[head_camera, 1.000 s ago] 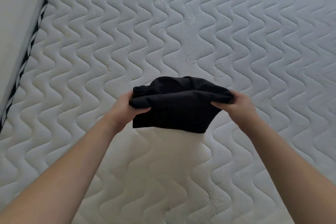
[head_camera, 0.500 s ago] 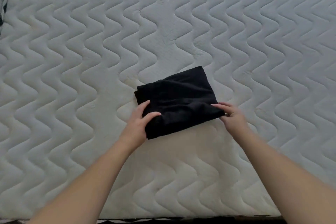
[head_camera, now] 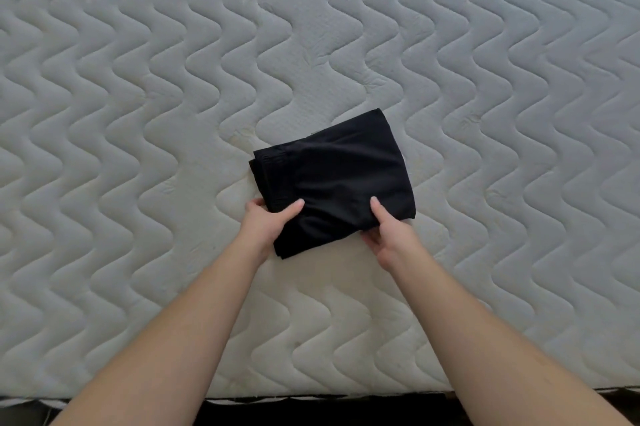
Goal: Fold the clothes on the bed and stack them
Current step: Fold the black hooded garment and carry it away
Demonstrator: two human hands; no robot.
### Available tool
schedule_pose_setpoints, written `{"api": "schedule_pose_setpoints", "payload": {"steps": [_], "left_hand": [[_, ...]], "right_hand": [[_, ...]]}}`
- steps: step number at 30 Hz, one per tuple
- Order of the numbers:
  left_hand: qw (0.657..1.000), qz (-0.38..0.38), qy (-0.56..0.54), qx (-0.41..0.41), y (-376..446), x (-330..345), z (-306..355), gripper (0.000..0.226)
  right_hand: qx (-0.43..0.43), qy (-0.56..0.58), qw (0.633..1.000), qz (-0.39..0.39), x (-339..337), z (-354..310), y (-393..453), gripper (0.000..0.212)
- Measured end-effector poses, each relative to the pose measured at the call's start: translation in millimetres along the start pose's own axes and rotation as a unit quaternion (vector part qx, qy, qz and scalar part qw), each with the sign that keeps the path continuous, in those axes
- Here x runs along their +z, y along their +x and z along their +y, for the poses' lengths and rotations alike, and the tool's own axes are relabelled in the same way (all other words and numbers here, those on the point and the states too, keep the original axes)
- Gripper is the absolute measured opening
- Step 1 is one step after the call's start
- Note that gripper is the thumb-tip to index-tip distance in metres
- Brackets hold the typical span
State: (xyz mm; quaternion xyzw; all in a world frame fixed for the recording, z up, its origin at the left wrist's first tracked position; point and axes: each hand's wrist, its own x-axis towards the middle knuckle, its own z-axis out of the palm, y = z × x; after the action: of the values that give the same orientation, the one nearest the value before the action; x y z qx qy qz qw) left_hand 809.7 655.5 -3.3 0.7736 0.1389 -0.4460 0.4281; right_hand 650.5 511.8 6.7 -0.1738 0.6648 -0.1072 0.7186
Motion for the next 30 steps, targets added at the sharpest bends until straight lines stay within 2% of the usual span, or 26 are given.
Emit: {"api": "schedule_pose_setpoints", "payload": {"steps": [2, 4, 6, 7, 9, 11, 13, 14, 16, 19, 20, 21, 25, 28, 30], "left_hand": [[1.0, -0.007, -0.001, 0.006, 3, 1, 3, 0.066], [0.998, -0.015, -0.054, 0.012, 6, 1, 2, 0.053], [0.995, -0.015, -0.093, 0.022, 6, 1, -1, 0.052], [0.996, -0.001, -0.082, 0.032, 6, 1, -3, 0.056], [0.997, 0.04, -0.018, 0.058, 6, 2, -7, 0.066], [0.994, 0.068, 0.024, 0.084, 6, 2, -9, 0.067], [0.991, 0.065, 0.023, 0.113, 7, 3, -8, 0.066], [0.991, 0.056, 0.008, 0.121, 9, 2, -8, 0.067], [0.992, 0.03, -0.041, 0.116, 12, 0, -6, 0.075], [0.992, 0.014, -0.102, 0.079, 19, -4, 4, 0.1], [0.992, 0.015, -0.105, 0.072, 21, -4, 7, 0.102], [0.992, 0.013, -0.108, 0.069, 23, -2, 10, 0.098], [0.988, -0.02, -0.14, 0.064, 24, 8, 17, 0.059], [0.992, 0.021, -0.065, 0.107, 19, 12, 14, 0.051], [0.987, 0.043, 0.011, 0.152, 13, 11, 9, 0.045]], "right_hand": [[0.013, 0.006, 1.0, -0.016, -2, -2, 3, 0.033], [0.012, 0.013, 0.998, -0.052, -7, -2, 4, 0.034], [0.006, -0.02, 0.998, -0.067, -15, 1, 4, 0.031], [-0.01, -0.069, 0.997, -0.041, -19, 3, 4, 0.032], [-0.082, -0.189, 0.977, 0.064, -27, 6, 8, 0.041], [-0.181, -0.281, 0.93, 0.155, -33, 4, 14, 0.054], [-0.268, -0.343, 0.88, 0.191, -36, -5, 17, 0.069], [-0.304, -0.363, 0.861, 0.185, -36, -12, 20, 0.073], [-0.339, -0.388, 0.849, 0.119, -32, -33, 28, 0.072], [-0.317, -0.443, 0.839, 0.001, -14, -64, 46, 0.066], [-0.311, -0.465, 0.829, -0.02, -6, -72, 52, 0.064], [-0.307, -0.484, 0.819, -0.031, 0, -78, 58, 0.063], [-0.279, -0.555, 0.782, -0.043, 10, -91, 72, 0.063], [-0.301, -0.597, 0.741, -0.063, 3, -90, 73, 0.052], [-0.325, -0.589, 0.737, -0.064, -5, -84, 69, 0.05]]}}
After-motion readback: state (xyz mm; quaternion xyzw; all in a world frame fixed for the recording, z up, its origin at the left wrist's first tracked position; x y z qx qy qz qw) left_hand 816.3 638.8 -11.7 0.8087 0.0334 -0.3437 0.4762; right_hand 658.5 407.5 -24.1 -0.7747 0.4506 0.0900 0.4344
